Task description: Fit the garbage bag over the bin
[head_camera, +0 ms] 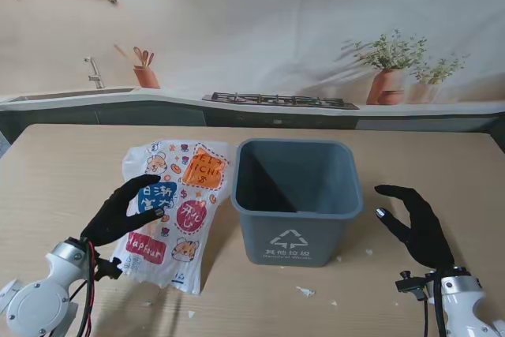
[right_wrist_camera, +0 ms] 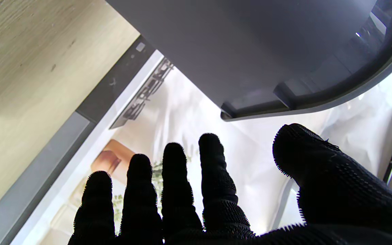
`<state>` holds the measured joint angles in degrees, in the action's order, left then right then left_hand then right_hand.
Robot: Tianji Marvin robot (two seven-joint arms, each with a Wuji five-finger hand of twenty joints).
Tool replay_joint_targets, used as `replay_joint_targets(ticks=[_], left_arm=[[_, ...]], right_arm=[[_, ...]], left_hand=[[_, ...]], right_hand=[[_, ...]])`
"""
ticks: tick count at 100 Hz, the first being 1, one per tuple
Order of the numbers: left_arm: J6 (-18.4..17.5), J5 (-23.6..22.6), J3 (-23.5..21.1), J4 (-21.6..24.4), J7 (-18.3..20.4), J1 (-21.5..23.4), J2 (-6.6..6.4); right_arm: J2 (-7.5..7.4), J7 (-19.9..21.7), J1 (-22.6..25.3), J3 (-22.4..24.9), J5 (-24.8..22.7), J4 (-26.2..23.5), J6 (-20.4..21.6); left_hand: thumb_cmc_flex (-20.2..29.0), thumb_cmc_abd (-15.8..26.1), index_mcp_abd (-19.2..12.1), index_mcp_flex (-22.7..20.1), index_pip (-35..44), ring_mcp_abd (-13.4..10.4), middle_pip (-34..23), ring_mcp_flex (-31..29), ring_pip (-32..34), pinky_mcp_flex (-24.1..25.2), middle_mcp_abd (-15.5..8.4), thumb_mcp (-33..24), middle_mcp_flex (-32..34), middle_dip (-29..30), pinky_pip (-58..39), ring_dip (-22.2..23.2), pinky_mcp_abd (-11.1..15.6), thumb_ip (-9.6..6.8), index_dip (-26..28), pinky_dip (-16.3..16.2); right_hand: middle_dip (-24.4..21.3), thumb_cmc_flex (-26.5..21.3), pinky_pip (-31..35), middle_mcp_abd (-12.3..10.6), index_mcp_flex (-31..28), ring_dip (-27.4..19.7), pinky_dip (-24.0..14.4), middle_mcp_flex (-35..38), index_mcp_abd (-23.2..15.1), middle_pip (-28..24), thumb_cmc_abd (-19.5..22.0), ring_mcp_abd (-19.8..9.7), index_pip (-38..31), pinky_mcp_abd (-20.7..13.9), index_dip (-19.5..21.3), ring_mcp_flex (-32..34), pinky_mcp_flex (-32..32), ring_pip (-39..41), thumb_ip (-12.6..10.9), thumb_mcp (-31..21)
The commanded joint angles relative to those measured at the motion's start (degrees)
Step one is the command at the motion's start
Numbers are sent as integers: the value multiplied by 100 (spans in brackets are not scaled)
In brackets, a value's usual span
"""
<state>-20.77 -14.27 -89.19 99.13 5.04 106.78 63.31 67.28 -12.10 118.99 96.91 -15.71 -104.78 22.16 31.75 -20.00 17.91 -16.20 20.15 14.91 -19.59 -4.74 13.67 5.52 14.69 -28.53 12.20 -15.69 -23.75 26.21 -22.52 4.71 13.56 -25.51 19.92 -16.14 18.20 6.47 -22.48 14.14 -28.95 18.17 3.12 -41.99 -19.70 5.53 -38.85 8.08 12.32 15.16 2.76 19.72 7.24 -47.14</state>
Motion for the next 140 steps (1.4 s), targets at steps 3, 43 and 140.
replay_joint_targets(ticks=[3,43,140], left_arm=[[-294,-78,-14,129,-257,63,58],[98,-563,55,643,954,-1457,-233],[1846,-241,2997,-2390,3222,-5274,-452]], right_arm=[[47,55,41,-11,28,4,3],[71,-16,61,-1,94,39,-2],[73,-22,65,-81,131,-30,-181]], left_hand=[[-7,-269,-278,-277,230,-124,-401,-38,299,18,-175,-397,49,-234,189,207,9,-163,155,-312],[-281,-322,-365,92,189,-271,-199,6,282,-23,-369,-449,-46,-134,-428,-211,71,-139,150,279],[-407,-2094,-1061,820,-2142,-910,1953,332,-1396,-104,-829,-1338,-615,154,2354,-1534,559,352,-814,893]], right_hand=[[23,139,-19,-83,-49,55,-120,17,-177,99,105,-18,17,-15,81,73,9,44,-65,-81],[23,140,-18,-88,-30,56,-120,0,-190,100,108,-14,11,-12,89,73,2,45,-65,-85],[28,161,5,-91,3,61,-138,-22,-186,83,129,-18,-2,-1,97,72,5,53,-63,-36]])
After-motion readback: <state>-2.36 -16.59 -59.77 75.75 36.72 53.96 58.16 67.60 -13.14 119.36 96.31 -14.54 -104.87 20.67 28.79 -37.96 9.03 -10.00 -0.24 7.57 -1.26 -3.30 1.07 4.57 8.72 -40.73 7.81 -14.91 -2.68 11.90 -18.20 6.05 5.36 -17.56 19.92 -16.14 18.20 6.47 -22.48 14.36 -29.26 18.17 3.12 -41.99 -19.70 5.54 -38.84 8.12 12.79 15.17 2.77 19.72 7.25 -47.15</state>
